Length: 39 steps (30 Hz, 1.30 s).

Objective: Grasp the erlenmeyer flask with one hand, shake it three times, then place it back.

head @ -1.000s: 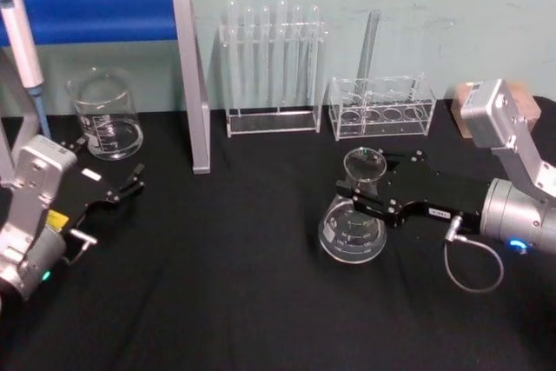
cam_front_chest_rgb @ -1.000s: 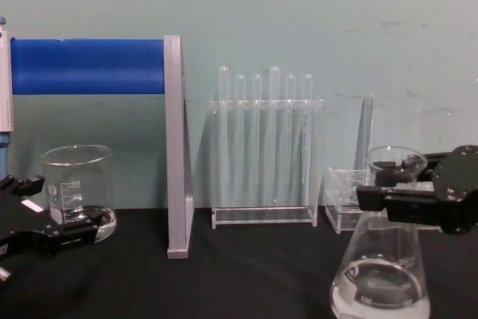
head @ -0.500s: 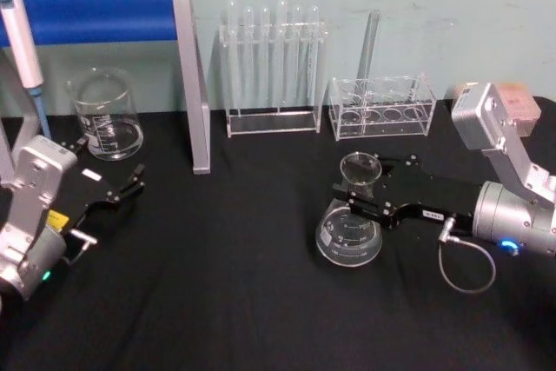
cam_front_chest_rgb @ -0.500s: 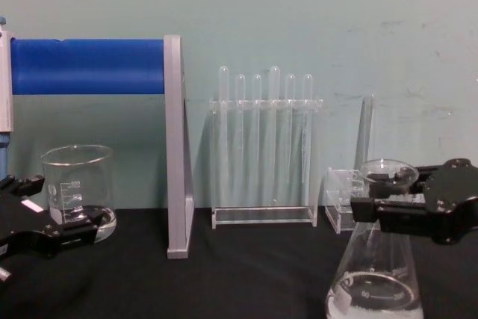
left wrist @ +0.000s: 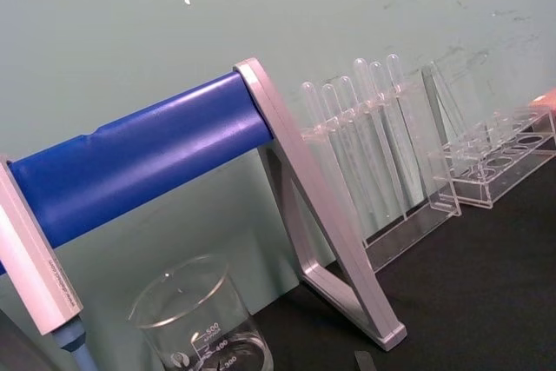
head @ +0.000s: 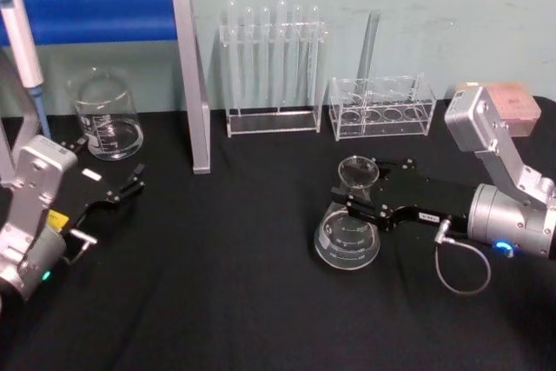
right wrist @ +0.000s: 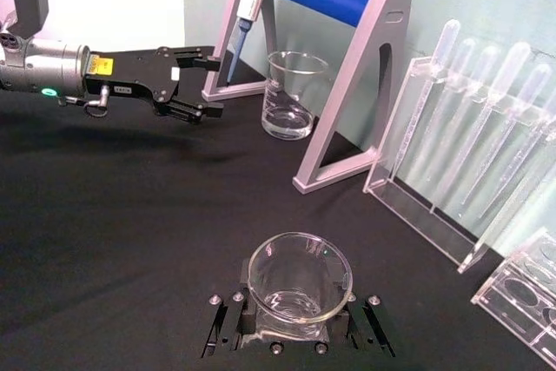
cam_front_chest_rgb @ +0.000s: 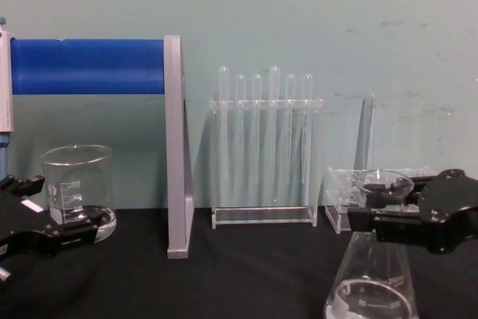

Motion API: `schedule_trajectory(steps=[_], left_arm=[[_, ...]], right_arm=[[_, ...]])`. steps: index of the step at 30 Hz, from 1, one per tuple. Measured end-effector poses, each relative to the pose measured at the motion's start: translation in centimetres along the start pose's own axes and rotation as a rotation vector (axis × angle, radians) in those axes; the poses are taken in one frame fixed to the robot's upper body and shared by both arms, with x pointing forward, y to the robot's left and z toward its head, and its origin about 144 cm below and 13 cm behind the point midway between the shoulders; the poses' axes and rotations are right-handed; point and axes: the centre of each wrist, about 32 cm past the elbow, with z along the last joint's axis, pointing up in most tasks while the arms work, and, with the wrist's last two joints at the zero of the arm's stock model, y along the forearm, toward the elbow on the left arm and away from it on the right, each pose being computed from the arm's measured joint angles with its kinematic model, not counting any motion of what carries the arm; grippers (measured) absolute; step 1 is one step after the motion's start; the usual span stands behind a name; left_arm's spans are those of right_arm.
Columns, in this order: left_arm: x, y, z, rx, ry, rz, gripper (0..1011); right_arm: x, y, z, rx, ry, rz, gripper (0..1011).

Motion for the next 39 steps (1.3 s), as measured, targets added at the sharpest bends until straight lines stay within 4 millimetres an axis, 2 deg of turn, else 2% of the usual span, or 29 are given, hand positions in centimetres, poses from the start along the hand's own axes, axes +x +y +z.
schedule_trajectory(steps=[39], left_arm=[[0.0,0.0,0.0,0.000,0.000,0.000,1001]], right_arm=[[-0.1,0.5,-1.1,-0.035,0.038,-0.012,457]])
